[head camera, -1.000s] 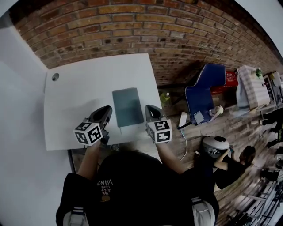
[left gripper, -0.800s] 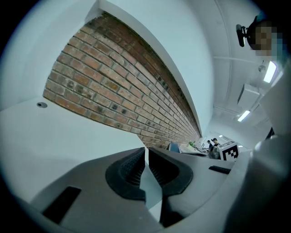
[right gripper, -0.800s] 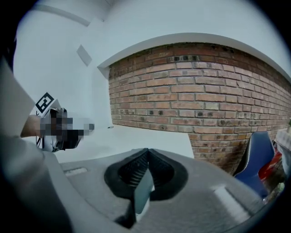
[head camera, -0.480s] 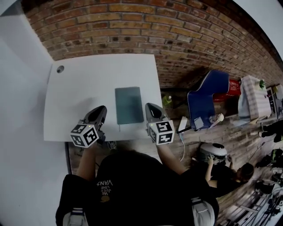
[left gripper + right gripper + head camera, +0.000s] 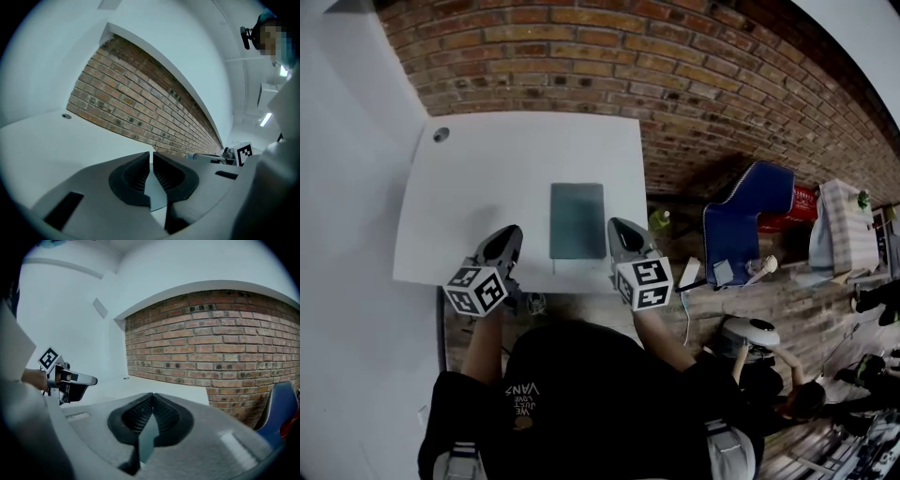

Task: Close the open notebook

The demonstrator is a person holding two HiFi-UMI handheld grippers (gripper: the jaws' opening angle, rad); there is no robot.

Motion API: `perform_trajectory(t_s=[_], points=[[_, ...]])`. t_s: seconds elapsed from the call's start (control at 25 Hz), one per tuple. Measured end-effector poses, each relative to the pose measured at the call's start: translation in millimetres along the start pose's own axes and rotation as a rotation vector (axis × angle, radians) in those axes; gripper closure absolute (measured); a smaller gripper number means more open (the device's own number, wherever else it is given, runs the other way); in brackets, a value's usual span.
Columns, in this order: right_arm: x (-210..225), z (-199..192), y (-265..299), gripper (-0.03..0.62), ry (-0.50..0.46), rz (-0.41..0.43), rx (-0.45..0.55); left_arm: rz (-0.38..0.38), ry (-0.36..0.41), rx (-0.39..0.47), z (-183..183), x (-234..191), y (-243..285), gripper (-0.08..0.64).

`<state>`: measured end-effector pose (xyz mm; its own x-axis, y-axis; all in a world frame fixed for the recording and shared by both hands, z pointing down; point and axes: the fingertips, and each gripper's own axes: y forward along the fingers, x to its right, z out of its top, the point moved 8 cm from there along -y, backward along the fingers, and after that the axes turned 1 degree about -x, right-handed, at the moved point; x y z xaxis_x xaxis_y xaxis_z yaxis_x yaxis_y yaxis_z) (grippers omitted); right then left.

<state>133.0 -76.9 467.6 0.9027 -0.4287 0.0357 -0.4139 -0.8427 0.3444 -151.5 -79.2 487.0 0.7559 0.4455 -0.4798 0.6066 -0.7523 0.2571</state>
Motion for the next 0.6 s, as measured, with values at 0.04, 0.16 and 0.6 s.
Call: perform_trajectory(t_s=[0.04,0.16,0.6], points=[[0,1,-1,0.595,-0.003,0.006,0.003,0.006,-0.001,0.006,-1,1,-2,0.526],[-1,1,-5,0.595,-0.014,0.021,0.007,0.019,-0.004,0.017,-5,6,-8,0.526],[-7,-5,-19,0.595,-0.046,0.071,0.009,0.073,-0.013,0.054,-26,21,-31,0.531]])
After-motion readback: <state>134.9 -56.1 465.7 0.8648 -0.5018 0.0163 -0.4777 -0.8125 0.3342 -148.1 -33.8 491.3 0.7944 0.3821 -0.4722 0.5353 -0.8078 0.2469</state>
